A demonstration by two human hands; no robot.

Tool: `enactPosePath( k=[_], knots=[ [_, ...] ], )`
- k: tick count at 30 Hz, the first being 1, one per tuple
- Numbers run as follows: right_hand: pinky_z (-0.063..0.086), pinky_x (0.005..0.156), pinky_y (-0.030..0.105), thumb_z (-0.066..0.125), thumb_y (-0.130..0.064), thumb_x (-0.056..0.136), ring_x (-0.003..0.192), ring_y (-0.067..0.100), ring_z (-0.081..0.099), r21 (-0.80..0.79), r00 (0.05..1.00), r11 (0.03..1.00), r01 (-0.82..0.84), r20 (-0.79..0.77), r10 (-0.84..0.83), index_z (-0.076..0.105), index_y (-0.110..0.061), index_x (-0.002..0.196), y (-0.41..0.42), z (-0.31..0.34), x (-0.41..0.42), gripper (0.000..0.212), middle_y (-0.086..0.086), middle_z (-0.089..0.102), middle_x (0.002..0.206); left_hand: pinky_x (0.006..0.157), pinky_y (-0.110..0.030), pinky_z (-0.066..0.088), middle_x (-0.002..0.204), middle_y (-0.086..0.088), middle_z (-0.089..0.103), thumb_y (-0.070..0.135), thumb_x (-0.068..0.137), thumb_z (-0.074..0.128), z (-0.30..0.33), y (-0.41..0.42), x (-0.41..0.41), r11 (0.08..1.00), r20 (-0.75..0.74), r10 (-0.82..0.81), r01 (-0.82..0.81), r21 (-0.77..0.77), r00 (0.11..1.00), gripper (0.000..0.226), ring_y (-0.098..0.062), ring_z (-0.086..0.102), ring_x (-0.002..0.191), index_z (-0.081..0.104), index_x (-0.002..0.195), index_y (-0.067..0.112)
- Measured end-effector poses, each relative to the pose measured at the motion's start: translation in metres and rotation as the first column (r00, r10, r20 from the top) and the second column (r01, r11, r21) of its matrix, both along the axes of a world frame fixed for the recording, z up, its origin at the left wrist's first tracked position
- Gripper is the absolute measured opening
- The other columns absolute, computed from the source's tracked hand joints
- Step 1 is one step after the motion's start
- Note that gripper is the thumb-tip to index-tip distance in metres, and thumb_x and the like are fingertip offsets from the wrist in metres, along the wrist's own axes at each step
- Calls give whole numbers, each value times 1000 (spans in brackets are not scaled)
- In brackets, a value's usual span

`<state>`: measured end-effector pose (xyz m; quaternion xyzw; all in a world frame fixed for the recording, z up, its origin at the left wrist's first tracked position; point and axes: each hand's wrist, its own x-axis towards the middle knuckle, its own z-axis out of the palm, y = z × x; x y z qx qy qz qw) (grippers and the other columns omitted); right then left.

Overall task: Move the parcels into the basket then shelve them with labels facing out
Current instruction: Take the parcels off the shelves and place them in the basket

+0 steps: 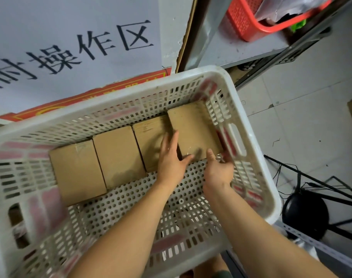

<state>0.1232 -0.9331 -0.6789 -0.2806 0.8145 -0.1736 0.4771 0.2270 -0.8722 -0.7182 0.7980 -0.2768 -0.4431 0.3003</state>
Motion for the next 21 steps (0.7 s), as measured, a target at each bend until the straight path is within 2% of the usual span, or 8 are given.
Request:
enactPosePath(
  k=[3,6,9,12,15,17,19,21],
  knots=[
    [61,94,53,83,-31,90,104,42,71,187,916,952,244,277,-289,59,7,119,-11,-11,2,52,19,66,131,129,-55,15,173,23,-15,59,93,69,-2,-8,11,968,231,-251,237,87,940,95,-32,-2,161,8,166,47],
    [64,79,45,82,-28,92,80,32,73,246,909,929,276,249,-336,61,-1,133,-20,-23,1,53,16,69,132,128,-56,11,176,14,-12,73,92,58,-18,-8,19,923,457,-386,342,179,802,95,-31,-15,161,9,167,42],
    [63,85,42,82,-24,92,81,28,73,286,898,918,276,263,-352,63,-5,131,-16,-40,3,47,14,71,129,130,-58,1,177,6,-11,77,92,53,-34,-1,19,895,593,-440,383,229,674,97,-35,-22,160,12,169,34],
    [64,89,43,87,-26,86,97,33,75,270,894,912,308,245,-375,69,-11,114,-10,-55,2,37,13,74,125,130,-60,0,176,4,-15,77,94,49,-43,0,20,854,655,-502,440,276,564,100,-35,-26,159,6,169,26],
    [61,96,46,91,-36,80,88,32,73,253,900,913,319,222,-376,61,-3,131,-11,-57,3,67,12,70,128,129,-60,-4,175,2,-21,82,90,47,-43,-10,26,833,660,-535,459,309,528,110,-35,-30,157,-1,169,23],
    [60,98,47,88,-37,84,86,29,71,255,895,904,343,203,-397,60,-2,133,-16,-58,4,66,11,70,129,129,-61,-4,175,4,-19,85,84,53,-42,-14,31,836,649,-533,455,306,542,118,-35,-29,158,-2,169,25],
    [62,94,47,89,-35,83,81,29,71,262,900,899,352,169,-402,62,-1,109,-24,-64,6,51,9,72,109,128,-61,-7,176,5,-17,84,82,57,-44,-18,32,834,640,-541,442,328,545,120,-35,-29,158,-1,170,26],
    [66,82,45,95,-36,76,70,28,71,247,923,906,343,91,-374,56,-5,88,-31,-71,10,51,10,71,91,127,-62,-11,177,5,-12,85,81,59,-46,-31,36,826,600,-563,419,378,568,120,-37,-29,157,2,169,27]
  ],
)
